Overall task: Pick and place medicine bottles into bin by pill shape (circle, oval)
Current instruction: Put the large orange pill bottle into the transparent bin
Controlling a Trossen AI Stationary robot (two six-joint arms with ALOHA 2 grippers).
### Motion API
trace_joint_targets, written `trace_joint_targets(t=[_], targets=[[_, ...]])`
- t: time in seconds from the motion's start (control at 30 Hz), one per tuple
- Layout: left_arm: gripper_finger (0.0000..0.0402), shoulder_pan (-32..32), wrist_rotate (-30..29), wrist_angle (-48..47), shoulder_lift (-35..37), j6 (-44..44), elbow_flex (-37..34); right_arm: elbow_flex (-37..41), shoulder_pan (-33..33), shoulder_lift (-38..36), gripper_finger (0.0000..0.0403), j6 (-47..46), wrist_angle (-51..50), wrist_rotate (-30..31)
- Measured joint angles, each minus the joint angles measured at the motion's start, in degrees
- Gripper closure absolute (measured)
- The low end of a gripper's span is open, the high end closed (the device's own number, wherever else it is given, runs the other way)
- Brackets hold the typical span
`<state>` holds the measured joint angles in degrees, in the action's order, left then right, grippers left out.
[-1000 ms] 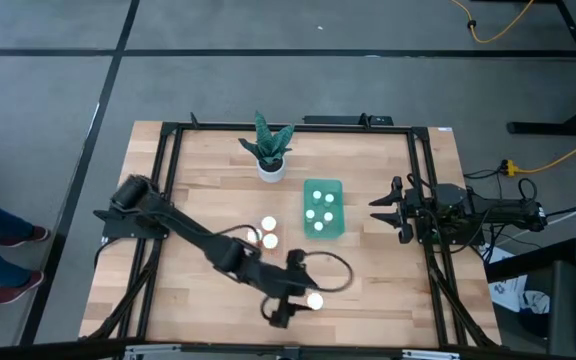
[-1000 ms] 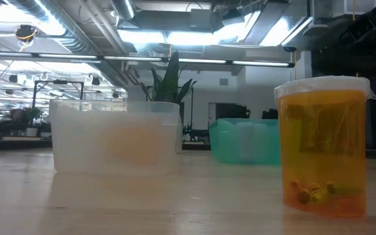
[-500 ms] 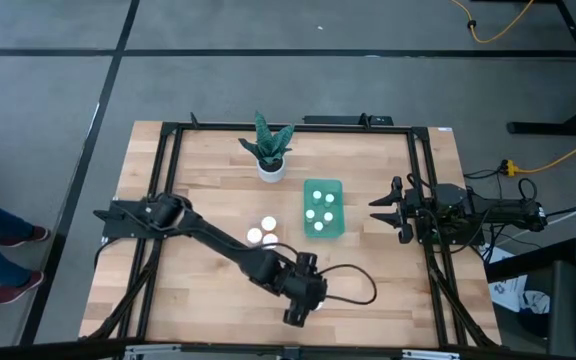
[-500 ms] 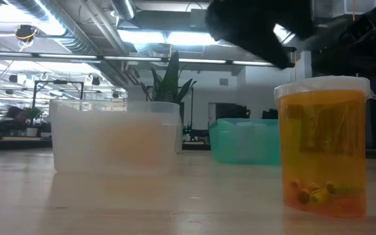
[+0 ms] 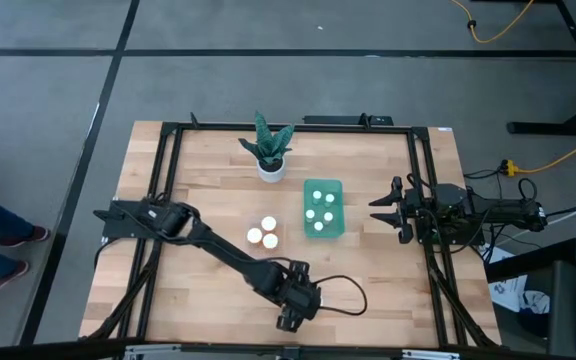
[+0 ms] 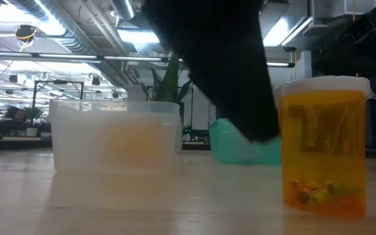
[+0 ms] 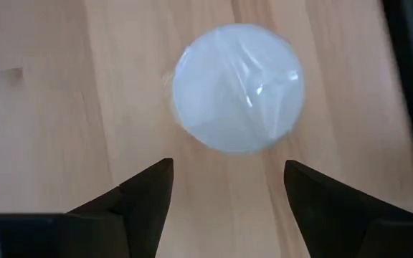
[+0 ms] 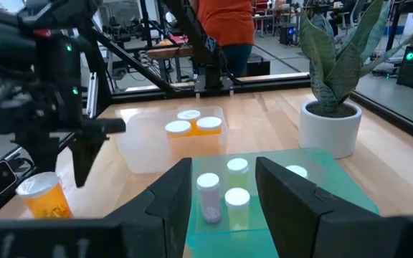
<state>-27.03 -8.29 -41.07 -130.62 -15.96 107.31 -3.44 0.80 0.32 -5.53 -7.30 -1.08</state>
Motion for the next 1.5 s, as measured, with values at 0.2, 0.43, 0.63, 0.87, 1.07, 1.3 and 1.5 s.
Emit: trace_joint_targets(t=[0.2, 0.43, 0.63, 0.87, 1.07, 1.3, 1.5], targets=[[0.0145, 0.64, -0.04, 5.37, -0.69, 2.18, 0.0, 0.0, 0.02, 0.0, 0.0247, 0.0, 0.01, 0.0], [0.0145, 0.64, 0.1, 8.7, -0.69, 4.6, 0.0, 0.0, 0.01, 0.0, 0.0247, -0.01, 0.01, 0.0], [0.0145, 0.66, 0.68, 11.93, -1.59, 7.32, 0.0, 0.0, 0.02, 0.0, 0.0247, -0.01, -0.03, 0.0], [0.0145, 0.91, 1.59, 12.61, -2.22, 7.48, -0.07, 0.02, 0.01, 0.0, 0.0247, 0.0, -0.03, 0.02], [0.0145, 0.92, 1.48, 12.62, -2.24, 7.77, -0.07, 0.02, 0.0, 0.0, 0.0247, 0.01, -0.03, 0.0], [0.016, 1.06, 0.98, 13.45, -2.24, 10.53, -0.07, 0.02, 0.02, 0.0, 0.0247, -0.01, -0.03, 0.0], [0.021, 1.19, 1.96, 13.29, -2.23, 10.55, -0.07, 0.02, 0.01, 0.0, 0.0247, 0.0, -0.03, 0.01]])
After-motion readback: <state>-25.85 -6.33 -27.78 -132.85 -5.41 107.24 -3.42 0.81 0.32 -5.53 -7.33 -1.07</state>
